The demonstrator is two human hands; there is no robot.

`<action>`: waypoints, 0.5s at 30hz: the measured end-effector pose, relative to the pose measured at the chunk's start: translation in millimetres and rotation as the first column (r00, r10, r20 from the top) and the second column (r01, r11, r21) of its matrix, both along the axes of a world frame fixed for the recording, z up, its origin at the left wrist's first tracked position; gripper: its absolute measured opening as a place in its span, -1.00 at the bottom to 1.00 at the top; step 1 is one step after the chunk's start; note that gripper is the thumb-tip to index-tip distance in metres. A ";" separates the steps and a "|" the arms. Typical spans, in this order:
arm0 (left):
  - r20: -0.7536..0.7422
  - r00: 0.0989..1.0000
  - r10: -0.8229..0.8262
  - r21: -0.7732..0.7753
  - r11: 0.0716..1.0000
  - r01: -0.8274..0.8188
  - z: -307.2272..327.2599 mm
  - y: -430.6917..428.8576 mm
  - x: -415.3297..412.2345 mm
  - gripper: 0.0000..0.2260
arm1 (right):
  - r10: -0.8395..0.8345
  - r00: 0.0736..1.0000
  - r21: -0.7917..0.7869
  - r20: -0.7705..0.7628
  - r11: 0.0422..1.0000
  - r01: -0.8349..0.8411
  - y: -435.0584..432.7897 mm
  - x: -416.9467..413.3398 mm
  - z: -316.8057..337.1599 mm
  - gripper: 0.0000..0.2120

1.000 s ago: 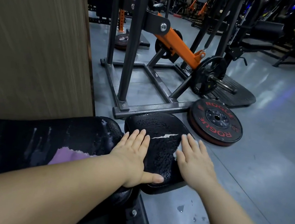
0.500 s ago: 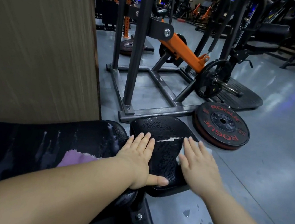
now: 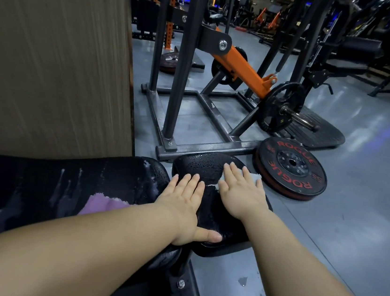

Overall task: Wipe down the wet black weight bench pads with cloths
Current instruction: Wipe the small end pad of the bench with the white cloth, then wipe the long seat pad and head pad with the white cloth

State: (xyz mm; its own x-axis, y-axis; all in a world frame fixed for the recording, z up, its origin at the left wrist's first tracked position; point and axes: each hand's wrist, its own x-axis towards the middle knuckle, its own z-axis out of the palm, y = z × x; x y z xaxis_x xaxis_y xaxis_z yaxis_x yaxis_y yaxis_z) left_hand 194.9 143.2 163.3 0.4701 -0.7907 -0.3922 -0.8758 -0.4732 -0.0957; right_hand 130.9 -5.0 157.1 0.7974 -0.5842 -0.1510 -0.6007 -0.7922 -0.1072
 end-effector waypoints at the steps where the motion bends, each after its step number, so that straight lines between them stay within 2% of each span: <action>1: 0.000 1.000 0.001 -0.001 1.000 -0.001 1.0 0.6 -0.9 0.06 | -0.013 1.000 0.005 -0.002 1.000 0.013 -1.0 7.1 -0.2 -0.48; 6: -0.019 1.000 -0.016 -0.005 1.000 0.016 8.8 3.7 -0.2 0.04 | 0.052 0.998 -0.027 0.039 0.998 -0.051 14.2 -8.8 1.1 -0.48; 9: -0.047 0.998 -0.042 0.006 0.999 0.043 18.0 9.6 10.8 -0.04 | 0.119 0.991 -0.063 0.057 0.991 -0.115 33.6 -38.1 -2.5 -0.47; 13: -0.119 0.993 -0.023 -0.008 1.000 0.022 36.2 33.4 32.9 -0.17 | 0.158 0.985 -0.043 0.063 0.987 -0.155 44.7 -59.4 -3.9 -0.22; 15: -0.105 0.994 -0.021 -0.059 0.998 0.015 46.9 49.8 46.0 -0.28 | 0.146 0.987 -0.018 0.065 0.989 -0.145 43.1 -59.5 -4.4 -0.22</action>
